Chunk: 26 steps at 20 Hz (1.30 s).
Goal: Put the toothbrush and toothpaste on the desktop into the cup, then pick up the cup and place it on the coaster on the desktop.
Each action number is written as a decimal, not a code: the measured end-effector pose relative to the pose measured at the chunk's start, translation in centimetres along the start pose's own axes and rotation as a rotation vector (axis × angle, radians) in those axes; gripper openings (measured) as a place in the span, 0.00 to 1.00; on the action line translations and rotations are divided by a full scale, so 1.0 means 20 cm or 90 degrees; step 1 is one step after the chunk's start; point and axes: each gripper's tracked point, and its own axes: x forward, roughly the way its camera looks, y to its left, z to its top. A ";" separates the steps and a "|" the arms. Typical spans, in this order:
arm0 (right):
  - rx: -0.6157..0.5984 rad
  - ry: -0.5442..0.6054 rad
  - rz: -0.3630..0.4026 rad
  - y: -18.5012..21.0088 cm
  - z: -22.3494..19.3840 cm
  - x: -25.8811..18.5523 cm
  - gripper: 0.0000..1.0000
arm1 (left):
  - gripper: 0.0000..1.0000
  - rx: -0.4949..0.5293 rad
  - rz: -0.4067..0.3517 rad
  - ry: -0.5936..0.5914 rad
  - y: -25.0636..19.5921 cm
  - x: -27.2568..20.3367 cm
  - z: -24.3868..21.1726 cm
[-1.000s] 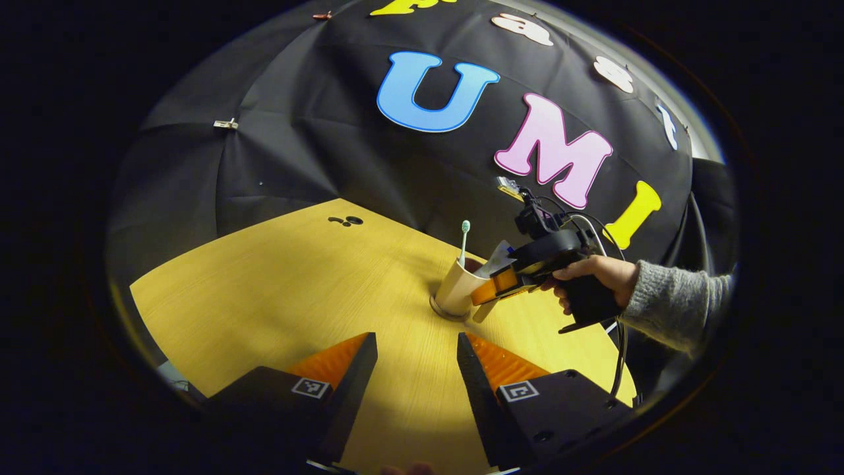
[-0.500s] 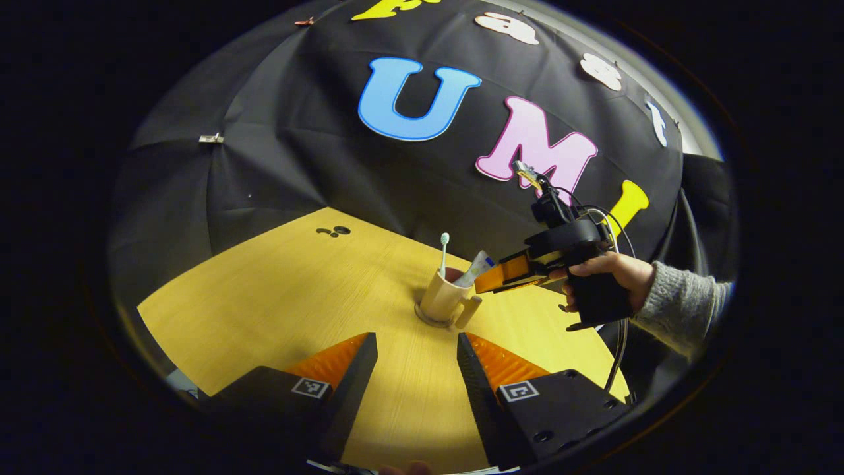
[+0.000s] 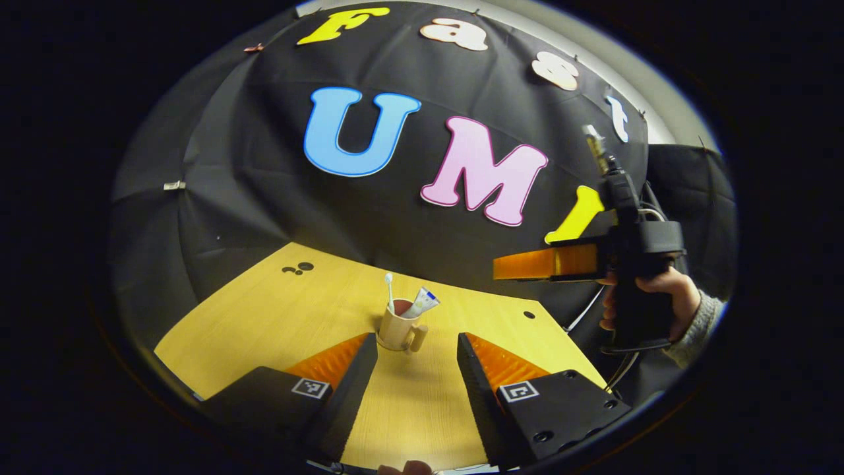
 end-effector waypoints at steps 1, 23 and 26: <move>-0.003 -0.022 0.002 0.01 0.02 -0.09 0.77 | 0.79 0.014 0.000 -0.001 -0.02 -0.01 0.03; -0.010 -0.211 -0.080 -0.08 0.09 -0.94 0.97 | 0.94 0.183 -0.035 -0.113 -0.41 -0.22 0.36; -0.002 -0.213 -0.082 -0.09 0.09 -0.95 0.97 | 0.94 0.178 -0.029 -0.104 -0.40 -0.20 0.35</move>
